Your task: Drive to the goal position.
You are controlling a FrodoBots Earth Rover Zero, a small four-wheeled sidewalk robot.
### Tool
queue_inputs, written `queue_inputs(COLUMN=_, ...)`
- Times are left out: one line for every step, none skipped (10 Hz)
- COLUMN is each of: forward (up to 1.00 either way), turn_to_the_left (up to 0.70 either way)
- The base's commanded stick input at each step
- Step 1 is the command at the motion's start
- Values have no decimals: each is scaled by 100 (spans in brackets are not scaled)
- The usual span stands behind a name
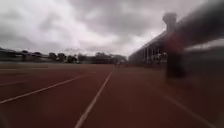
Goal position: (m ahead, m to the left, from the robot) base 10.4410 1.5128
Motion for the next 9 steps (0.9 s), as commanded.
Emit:
queue_inputs(forward=100, turn_to_the_left=-5)
queue_inputs(forward=100, turn_to_the_left=-16)
queue_inputs(forward=100, turn_to_the_left=-41)
queue_inputs(forward=100, turn_to_the_left=-1)
queue_inputs(forward=100, turn_to_the_left=-1)
queue_inputs(forward=100, turn_to_the_left=-1)
queue_inputs(forward=100, turn_to_the_left=-1)
queue_inputs(forward=100, turn_to_the_left=-1)
queue_inputs(forward=100, turn_to_the_left=-1)
